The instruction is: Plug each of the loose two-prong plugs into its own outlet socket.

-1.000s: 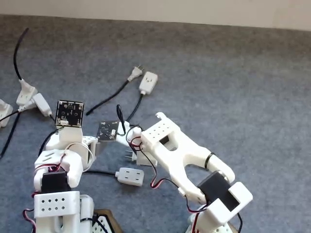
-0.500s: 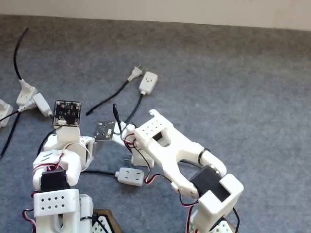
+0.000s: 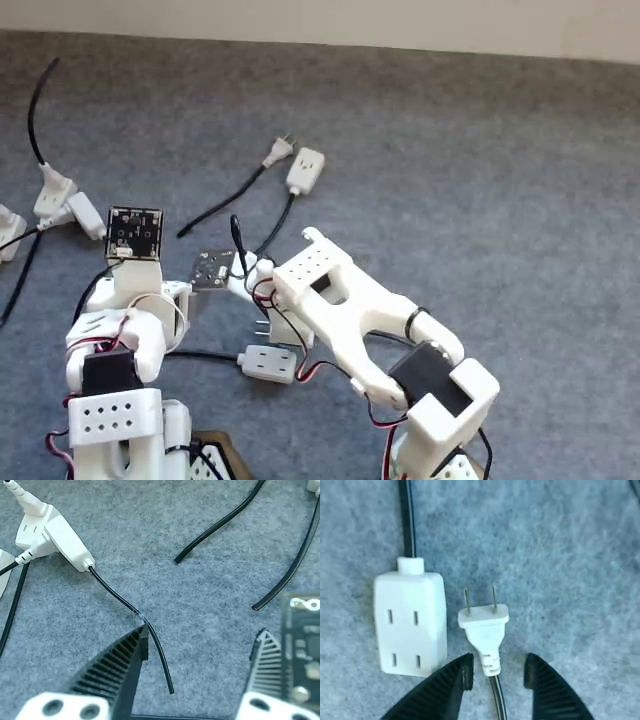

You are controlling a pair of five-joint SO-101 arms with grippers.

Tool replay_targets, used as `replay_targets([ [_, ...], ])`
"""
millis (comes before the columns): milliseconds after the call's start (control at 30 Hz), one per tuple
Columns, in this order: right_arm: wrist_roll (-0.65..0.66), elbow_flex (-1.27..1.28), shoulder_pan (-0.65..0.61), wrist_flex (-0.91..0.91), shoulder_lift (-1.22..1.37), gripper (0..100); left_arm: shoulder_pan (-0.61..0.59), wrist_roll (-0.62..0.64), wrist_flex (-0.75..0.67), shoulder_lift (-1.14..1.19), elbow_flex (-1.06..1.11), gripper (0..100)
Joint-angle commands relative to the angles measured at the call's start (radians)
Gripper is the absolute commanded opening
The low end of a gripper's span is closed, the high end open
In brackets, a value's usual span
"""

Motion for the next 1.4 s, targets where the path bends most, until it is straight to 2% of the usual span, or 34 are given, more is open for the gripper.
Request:
replay_targets([
  [0,0.003,0.01,-0.07,0.048,0.091,18.3,0.007,0.021,-0.023,-0.016,-0.062,33],
  [233,0.003,0.01,-0.07,0.053,0.094,17.3,0.007,0.021,-0.023,-0.018,-0.062,33],
  [367,0.003,0.01,-0.07,0.053,0.094,0.6,0.007,0.021,-0.023,-0.018,-0.064,33],
  [567,-0.002,0.012,-0.068,0.053,0.087,0.5,0.007,0.021,-0.023,-0.018,-0.067,33],
  [733,-0.006,-0.039,0.056,0.16,-0.016,0.5,0.007,0.021,-0.023,-0.012,-0.07,33],
  [867,0.003,0.018,0.107,0.18,-0.096,1.1,0.007,0.021,-0.026,-0.01,-0.068,33],
  [933,0.031,0.108,0.045,0.128,-0.094,3.4,0.007,0.021,-0.028,-0.01,-0.065,33],
  [1067,-0.008,0.22,-0.061,0.036,-0.096,16.2,0.007,0.02,-0.028,-0.01,-0.064,33],
  [1167,-0.005,0.185,-0.042,0.028,-0.094,22.2,0.007,0.02,-0.026,-0.01,-0.064,33],
  [1367,-0.012,0.128,0.025,0.038,-0.099,21.6,0.001,0.018,-0.025,-0.013,-0.076,33],
])
